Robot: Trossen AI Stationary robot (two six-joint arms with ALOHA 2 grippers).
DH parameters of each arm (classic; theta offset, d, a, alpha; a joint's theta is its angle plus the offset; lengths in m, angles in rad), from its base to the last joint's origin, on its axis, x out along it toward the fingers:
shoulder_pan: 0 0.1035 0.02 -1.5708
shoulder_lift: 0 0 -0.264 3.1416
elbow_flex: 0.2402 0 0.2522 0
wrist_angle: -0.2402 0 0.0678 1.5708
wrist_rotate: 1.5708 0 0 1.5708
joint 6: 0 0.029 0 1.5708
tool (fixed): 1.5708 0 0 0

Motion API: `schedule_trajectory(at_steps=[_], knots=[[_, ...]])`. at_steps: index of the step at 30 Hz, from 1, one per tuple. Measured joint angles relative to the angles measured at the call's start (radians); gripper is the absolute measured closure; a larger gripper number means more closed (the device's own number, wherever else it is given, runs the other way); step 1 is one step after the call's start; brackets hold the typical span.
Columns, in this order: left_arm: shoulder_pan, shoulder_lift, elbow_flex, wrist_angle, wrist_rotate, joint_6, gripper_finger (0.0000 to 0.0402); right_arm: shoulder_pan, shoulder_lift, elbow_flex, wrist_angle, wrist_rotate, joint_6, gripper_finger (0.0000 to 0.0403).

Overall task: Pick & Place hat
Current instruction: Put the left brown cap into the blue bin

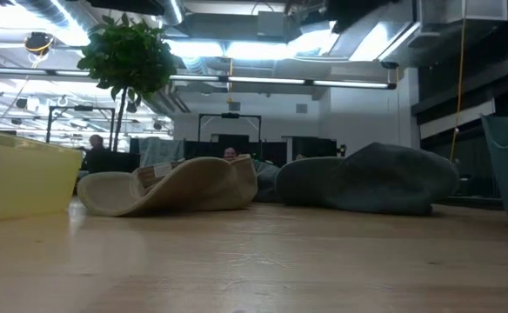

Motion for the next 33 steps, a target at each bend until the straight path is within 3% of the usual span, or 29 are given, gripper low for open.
schedule_trajectory(at_steps=[7,16,24,27,33], knots=[[-0.001,0.000,0.000,-0.004,0.001,-0.057,0.0258,-0.059,0.062,0.000,0.137,0.003,-0.386,0.0185],[-0.001,0.000,0.000,-0.004,0.004,-0.108,0.0258,-0.134,0.215,-0.001,0.173,-0.002,-0.655,0.0185],[-0.001,0.000,0.000,-0.004,0.023,-0.110,0.0258,-0.194,0.351,-0.002,0.389,-0.005,-0.928,0.0185],[-0.001,0.000,0.000,-0.004,0.023,-0.119,0.0258,-0.219,0.371,-0.002,0.478,-0.053,-1.023,0.0185],[-0.001,0.000,0.000,-0.010,0.021,-0.096,0.0258,-0.286,0.375,-0.002,0.539,-0.247,-1.105,0.0185]])
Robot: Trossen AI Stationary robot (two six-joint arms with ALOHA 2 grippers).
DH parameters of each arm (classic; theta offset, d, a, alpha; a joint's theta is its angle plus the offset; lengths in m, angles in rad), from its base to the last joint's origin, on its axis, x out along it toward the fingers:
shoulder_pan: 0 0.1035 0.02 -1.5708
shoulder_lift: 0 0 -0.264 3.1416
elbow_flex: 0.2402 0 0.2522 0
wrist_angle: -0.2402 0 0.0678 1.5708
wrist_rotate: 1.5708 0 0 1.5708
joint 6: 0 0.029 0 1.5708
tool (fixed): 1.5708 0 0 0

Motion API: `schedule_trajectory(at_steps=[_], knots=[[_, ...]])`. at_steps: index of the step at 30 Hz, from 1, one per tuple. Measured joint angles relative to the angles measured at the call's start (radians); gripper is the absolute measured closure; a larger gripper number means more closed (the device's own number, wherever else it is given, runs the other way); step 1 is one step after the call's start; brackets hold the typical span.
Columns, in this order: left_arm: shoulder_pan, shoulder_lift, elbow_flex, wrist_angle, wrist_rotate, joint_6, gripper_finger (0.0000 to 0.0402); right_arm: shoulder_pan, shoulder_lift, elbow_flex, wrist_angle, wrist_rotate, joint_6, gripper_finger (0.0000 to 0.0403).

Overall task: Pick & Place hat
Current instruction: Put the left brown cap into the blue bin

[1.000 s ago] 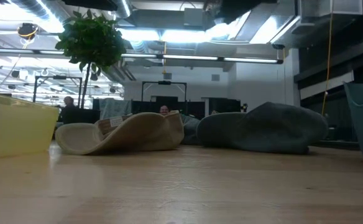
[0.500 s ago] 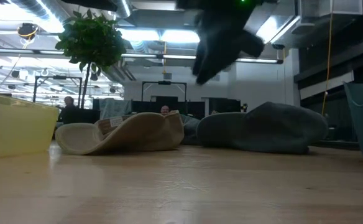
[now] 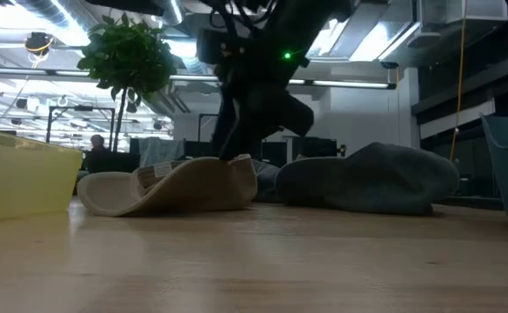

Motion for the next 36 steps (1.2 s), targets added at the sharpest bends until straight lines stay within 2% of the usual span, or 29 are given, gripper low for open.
schedule_trajectory(at_steps=[6,10,24,36], knots=[[0.000,0.000,0.000,0.000,-0.001,0.006,0.0258,-0.050,0.000,0.000,0.014,-0.028,-0.022,0.0185],[0.000,0.000,0.000,0.001,-0.001,-0.011,0.0258,-0.064,0.000,0.000,0.028,-0.093,-0.030,0.0189],[0.000,0.000,0.000,0.007,-0.001,-0.011,0.0258,-0.067,0.000,0.000,0.058,-0.179,0.010,0.0262],[0.000,0.000,0.000,0.010,-0.002,0.009,0.0258,-0.080,0.049,0.001,0.077,-0.174,0.011,0.0262]])
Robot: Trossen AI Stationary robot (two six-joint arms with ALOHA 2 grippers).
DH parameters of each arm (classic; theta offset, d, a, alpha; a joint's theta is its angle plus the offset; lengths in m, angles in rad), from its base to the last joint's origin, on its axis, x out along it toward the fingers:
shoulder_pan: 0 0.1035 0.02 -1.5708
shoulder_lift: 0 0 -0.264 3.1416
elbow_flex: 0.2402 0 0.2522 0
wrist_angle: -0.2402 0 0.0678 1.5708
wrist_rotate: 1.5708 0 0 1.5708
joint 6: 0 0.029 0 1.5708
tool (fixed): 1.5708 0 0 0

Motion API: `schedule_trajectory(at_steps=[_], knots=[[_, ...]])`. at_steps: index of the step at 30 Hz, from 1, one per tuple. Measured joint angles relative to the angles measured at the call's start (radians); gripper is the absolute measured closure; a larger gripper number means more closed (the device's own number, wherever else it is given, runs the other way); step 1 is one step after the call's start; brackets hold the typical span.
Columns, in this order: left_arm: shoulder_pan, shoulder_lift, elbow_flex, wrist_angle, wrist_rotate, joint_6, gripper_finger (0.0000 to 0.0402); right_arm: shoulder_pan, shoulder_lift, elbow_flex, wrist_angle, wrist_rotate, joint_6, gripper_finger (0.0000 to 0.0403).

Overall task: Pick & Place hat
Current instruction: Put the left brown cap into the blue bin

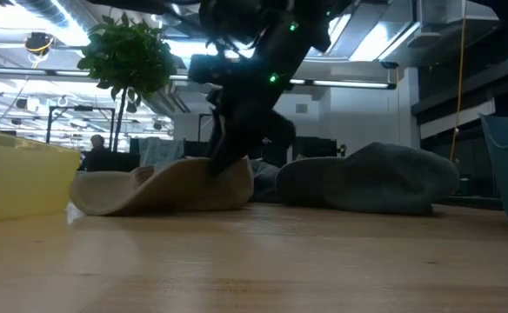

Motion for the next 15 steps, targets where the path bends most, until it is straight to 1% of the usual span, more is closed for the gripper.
schedule_trajectory(at_steps=[5,7,10,13,14,15], knots=[[0.000,0.000,0.000,0.004,0.000,0.032,0.0258,-0.014,0.012,0.000,0.026,0.002,0.000,0.0262],[0.000,0.000,0.000,0.007,0.000,0.032,0.0258,-0.018,0.013,0.000,0.034,0.001,-0.004,0.0270],[0.000,0.000,0.000,0.005,0.000,0.025,0.0258,-0.024,0.012,0.000,0.037,0.000,-0.002,0.0307],[0.000,0.000,0.000,0.004,0.000,0.021,0.0258,-0.024,0.010,0.000,0.040,0.000,0.008,0.0367],[0.000,0.000,0.000,0.004,0.000,0.024,0.0258,-0.024,0.010,0.004,0.043,0.000,0.021,0.0382],[0.000,0.000,0.000,0.003,0.000,0.036,0.0258,-0.024,0.010,0.012,0.043,0.002,0.043,0.0387]])
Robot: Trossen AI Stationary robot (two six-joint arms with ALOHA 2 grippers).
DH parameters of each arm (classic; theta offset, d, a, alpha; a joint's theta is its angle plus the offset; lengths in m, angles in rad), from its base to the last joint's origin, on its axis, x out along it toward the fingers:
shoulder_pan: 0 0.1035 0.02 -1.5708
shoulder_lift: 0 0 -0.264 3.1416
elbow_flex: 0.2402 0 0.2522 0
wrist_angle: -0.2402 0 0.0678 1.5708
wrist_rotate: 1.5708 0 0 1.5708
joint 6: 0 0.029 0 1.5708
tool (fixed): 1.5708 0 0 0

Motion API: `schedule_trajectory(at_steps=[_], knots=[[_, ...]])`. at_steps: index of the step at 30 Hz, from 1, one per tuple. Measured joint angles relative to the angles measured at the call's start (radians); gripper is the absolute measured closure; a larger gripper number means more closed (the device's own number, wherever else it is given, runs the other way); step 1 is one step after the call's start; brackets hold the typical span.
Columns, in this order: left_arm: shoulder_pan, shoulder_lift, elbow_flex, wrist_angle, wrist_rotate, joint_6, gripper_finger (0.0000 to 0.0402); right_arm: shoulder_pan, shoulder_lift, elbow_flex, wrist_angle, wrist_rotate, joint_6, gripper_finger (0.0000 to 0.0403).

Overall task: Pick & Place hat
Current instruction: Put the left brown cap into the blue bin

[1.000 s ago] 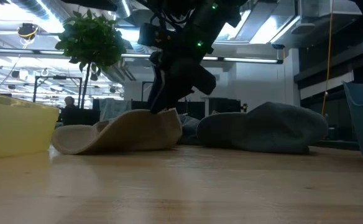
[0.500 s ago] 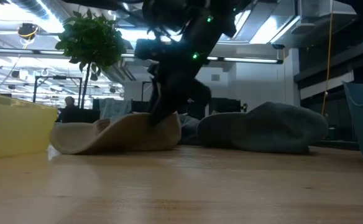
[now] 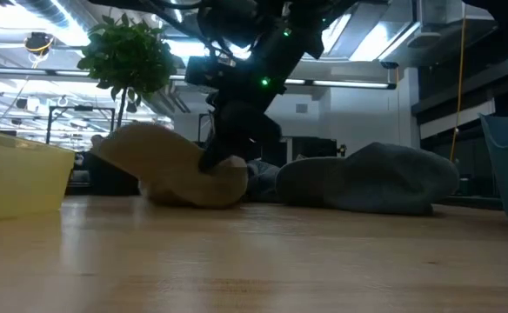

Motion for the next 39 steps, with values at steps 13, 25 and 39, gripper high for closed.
schedule_trajectory(at_steps=[13,25,39], knots=[[0.000,-0.001,0.000,0.000,-0.047,0.188,0.0258,0.000,-0.131,0.134,-0.116,0.000,0.390,0.0384],[-0.043,-0.007,0.000,-0.003,-0.145,0.379,0.0258,-0.065,-0.336,0.222,-0.235,0.135,0.570,0.0383],[-0.052,0.030,0.000,0.006,-0.257,0.421,0.0246,-0.148,-0.371,0.241,-0.108,0.077,0.529,0.0376]])
